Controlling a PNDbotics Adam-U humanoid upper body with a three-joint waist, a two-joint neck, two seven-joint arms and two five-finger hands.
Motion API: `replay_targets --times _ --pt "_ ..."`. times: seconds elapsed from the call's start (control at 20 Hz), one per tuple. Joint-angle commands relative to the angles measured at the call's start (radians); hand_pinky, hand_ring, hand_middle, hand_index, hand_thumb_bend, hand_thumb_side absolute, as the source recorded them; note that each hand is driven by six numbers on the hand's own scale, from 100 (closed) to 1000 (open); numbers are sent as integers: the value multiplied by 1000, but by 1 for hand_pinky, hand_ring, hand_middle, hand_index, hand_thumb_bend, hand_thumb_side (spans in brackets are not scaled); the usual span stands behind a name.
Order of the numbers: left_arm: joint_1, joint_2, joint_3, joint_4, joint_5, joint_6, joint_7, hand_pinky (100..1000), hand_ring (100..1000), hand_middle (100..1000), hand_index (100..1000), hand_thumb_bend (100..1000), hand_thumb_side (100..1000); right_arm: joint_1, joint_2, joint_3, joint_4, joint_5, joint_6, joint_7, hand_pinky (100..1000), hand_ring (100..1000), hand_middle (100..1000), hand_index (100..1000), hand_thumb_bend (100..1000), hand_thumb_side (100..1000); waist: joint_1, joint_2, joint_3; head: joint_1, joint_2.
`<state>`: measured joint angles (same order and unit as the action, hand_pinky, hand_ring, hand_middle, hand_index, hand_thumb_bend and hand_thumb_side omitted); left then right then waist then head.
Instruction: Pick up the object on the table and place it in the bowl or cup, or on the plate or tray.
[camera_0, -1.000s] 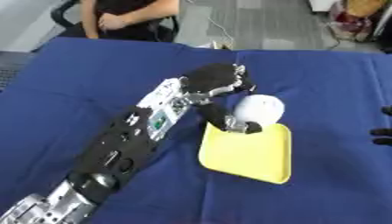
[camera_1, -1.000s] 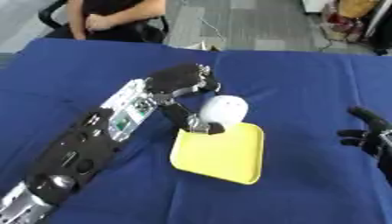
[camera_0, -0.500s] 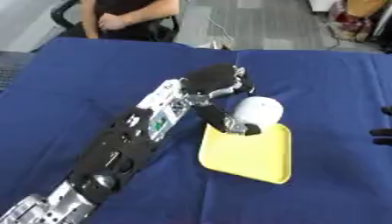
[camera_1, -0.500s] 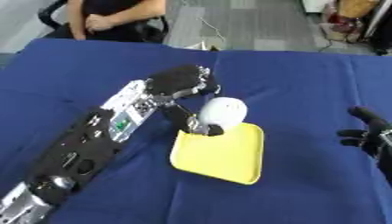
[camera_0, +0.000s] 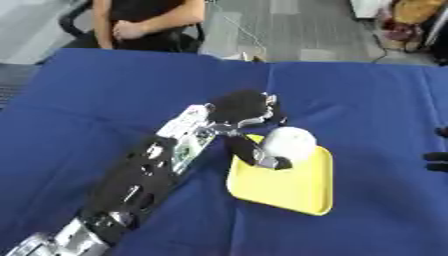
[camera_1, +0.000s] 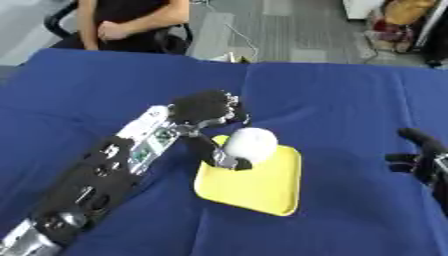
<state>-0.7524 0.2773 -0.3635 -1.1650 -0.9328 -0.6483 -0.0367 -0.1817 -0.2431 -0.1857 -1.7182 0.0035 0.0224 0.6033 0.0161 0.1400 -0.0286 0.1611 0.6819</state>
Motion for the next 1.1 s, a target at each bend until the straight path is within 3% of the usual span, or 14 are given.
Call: replay_targets --times 0.05,0.65,0.75,0.8,0.9,1.0,1.1 --pt "-13 5 6 -3 -17 -5 16 100 100 125 318 100 244 -10 -10 -5 -12 0 -2 2 777 779 993 1000 100 970 -4 -12 0 9 -14" --pt "-10 -1 1 7 -50 -27 30 100 100 132 323 100 244 -9 -11 -5 -11 0 -3 1 777 780 993 1000 100 971 -5 -11 1 9 -13" --pt "-10 0 1 6 -57 -36 30 100 100 166 354 100 244 -9 -11 -6 -11 0 -3 2 777 780 993 1000 100 971 -5 -11 2 9 -13" --pt "-10 0 0 4 -63 -40 30 262 152 334 491 100 247 -9 -11 -6 -11 0 -3 2 777 780 993 1000 100 971 -5 -11 2 9 -13" --pt "-10 1 -2 -3 -85 -54 30 417 404 523 659 100 247 -9 -11 -6 -11 0 -3 2 777 780 993 1000 100 971 -5 -11 2 9 -12" --pt "-8 2 -4 -9 -114 -70 29 502 550 646 751 100 264 -9 -11 -6 -11 0 -3 2 777 780 993 1000 100 971 -5 -11 2 8 -12" --pt "-7 2 -4 -10 -143 -85 30 550 616 701 782 100 294 -9 -11 -6 -11 0 -3 2 777 780 993 1000 100 971 -5 -11 2 8 -11"
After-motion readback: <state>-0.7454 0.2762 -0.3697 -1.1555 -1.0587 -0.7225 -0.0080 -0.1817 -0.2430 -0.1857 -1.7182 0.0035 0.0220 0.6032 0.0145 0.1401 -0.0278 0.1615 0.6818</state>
